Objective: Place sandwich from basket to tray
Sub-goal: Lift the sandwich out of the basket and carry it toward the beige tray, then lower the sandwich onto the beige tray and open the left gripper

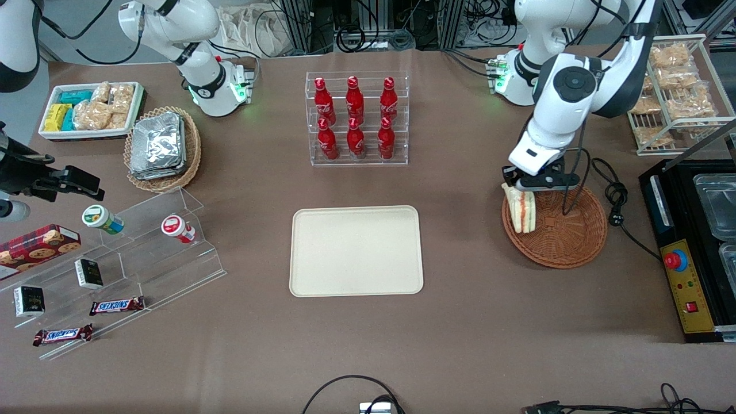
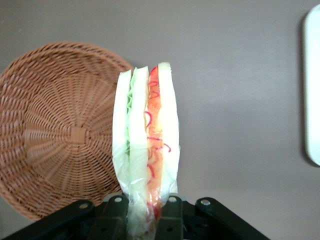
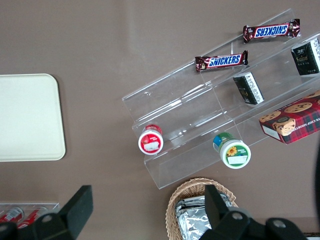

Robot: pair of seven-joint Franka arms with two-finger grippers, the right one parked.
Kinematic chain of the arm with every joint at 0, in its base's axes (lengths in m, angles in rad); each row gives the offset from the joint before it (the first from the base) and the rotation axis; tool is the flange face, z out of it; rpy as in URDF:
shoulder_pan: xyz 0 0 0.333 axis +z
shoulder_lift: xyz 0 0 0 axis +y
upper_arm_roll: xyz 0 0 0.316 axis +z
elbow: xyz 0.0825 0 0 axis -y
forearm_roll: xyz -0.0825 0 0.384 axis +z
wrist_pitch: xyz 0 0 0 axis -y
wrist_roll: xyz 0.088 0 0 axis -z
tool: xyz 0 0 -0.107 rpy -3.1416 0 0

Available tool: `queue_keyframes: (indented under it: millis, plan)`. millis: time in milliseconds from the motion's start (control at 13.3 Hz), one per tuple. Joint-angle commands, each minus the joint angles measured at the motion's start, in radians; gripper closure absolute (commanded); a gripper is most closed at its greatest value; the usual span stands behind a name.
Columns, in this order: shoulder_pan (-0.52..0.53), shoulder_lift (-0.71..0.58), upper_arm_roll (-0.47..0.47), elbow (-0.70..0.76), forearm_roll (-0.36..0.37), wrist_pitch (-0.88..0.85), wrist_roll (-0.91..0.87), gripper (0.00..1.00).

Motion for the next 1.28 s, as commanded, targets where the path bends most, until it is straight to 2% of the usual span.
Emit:
queue_keyframes:
  millis: [0, 226, 452, 603, 829, 1055, 1205]
  plan:
    - [-0.003, 0.045, -0.057, 0.088, 0.009, -0.048, 0.045, 0.85]
    - [-0.003, 0.127, -0.135, 0.189, 0.007, -0.072, 0.031, 0.85]
    - [-0.003, 0.256, -0.196, 0.385, 0.013, -0.241, 0.035, 0.85]
    - [-0.003, 0.319, -0.224, 0.465, 0.015, -0.271, 0.014, 0.85]
    - [-0.006, 0.391, -0.256, 0.531, 0.044, -0.266, -0.088, 0.85]
    - [-0.066, 0.489, -0.258, 0.631, 0.059, -0.268, -0.199, 0.86]
    - [-0.101, 0.561, -0.258, 0.699, 0.127, -0.271, -0.312, 0.87]
